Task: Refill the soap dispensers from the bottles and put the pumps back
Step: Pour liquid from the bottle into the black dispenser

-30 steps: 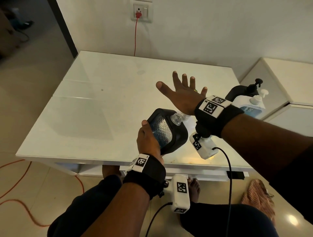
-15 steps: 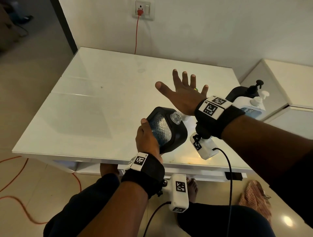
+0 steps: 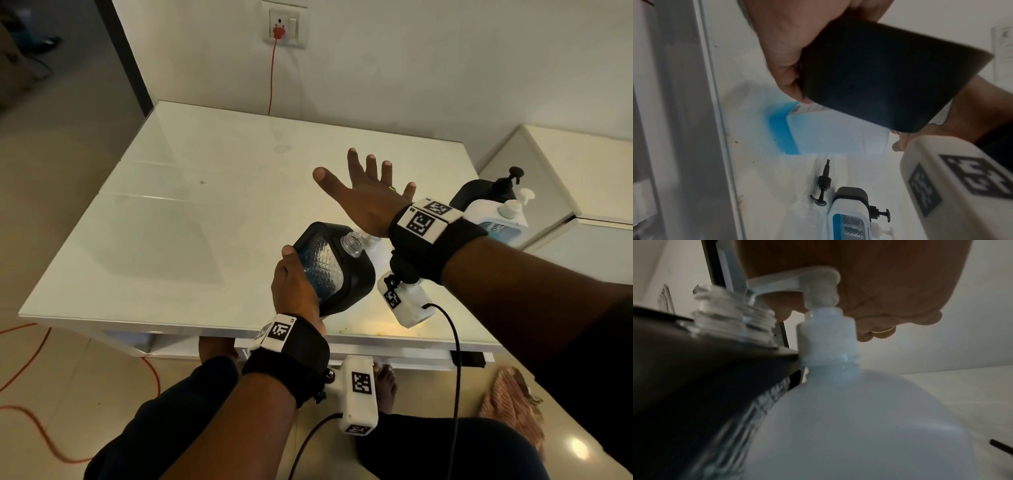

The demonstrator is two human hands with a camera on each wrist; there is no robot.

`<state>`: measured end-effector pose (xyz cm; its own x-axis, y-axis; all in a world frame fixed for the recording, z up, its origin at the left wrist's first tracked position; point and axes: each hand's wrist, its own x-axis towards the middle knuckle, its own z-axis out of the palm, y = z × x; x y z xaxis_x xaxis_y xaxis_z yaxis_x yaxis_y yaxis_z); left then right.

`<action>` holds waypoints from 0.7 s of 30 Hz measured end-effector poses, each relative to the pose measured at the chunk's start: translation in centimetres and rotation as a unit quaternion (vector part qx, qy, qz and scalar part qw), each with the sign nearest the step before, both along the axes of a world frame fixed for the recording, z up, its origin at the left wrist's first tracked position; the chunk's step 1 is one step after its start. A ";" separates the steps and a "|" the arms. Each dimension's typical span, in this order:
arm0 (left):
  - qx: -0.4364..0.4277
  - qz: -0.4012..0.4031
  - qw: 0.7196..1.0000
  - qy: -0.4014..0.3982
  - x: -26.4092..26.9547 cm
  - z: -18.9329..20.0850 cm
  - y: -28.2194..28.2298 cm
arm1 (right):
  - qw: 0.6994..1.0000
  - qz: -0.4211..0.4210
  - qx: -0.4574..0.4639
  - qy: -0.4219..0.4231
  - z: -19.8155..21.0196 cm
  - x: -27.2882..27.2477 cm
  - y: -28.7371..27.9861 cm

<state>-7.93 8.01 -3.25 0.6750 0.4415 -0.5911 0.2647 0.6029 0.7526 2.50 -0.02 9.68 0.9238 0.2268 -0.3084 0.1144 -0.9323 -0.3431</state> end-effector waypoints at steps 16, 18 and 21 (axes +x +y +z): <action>-0.013 -0.002 1.000 0.004 0.0 0.1 -0.1 | 1.000 0.000 -0.013 -0.002 -0.3 0.2 0.1; -0.006 -0.004 1.000 0.005 0.0 0.1 0.1 | 1.000 0.005 -0.009 0.009 -0.1 0.2 0.2; 0.002 -0.004 1.000 0.010 0.1 0.2 0.2 | 1.000 0.000 0.001 0.007 0.5 0.3 0.2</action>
<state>-7.87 8.17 -3.04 0.6671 0.4391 -0.6018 0.2839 0.5970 0.7503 2.85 0.17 10.17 0.9194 0.2278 -0.3206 0.1101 -0.9316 -0.3464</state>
